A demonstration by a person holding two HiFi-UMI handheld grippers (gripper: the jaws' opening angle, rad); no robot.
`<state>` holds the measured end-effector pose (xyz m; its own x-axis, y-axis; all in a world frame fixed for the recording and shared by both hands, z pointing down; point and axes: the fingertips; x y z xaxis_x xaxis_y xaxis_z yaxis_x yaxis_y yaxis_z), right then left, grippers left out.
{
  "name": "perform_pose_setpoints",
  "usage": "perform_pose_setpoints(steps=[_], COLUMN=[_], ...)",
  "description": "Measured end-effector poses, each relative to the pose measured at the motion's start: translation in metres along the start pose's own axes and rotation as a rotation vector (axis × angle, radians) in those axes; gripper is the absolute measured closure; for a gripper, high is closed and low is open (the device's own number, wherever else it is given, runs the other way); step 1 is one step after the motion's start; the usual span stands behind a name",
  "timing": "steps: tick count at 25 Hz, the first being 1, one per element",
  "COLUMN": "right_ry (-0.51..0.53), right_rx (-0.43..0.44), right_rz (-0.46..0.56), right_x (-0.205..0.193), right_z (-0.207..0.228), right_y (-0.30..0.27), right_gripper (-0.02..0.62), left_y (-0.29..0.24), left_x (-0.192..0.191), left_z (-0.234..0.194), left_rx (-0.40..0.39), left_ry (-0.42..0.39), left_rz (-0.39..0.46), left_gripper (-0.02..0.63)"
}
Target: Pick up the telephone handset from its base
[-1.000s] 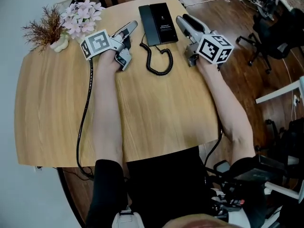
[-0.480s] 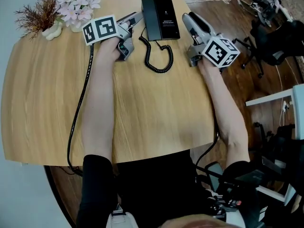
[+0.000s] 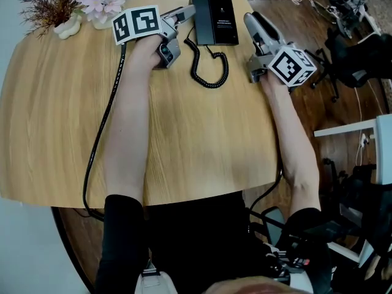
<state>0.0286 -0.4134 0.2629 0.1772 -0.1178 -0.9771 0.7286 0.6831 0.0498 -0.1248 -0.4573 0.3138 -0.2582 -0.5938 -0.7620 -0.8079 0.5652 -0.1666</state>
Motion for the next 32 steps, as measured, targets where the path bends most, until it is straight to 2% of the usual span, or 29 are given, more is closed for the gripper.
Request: perform_pose_setpoints(steps=[7,18,32], right_ry=[0.001,-0.007,-0.007], right_rx=[0.018,0.021,0.019], right_rz=[0.002,0.002,0.007], right_x=[0.0,0.0,0.0], right_z=[-0.003,-0.003,-0.001], right_y=[-0.001,-0.001,0.0], right_gripper=[0.453,0.454,0.462], left_y=[-0.001,-0.009,-0.01], left_x=[0.0,-0.008,-0.009], left_z=[0.0,0.006,0.007], left_rx=[0.02,0.065,0.081], left_ry=[-0.016,-0.093,-0.12], left_rz=[0.0,-0.059,-0.06], left_gripper=[0.43,0.43,0.43])
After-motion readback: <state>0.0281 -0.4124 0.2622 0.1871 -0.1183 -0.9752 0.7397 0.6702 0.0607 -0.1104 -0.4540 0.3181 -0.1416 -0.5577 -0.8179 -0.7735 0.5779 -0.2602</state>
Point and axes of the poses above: the fingertips, and each gripper's own axes: y backward along the fingers, z to its right, x out of its top, and after that the axes turned 10 degrees about -z, right-handed
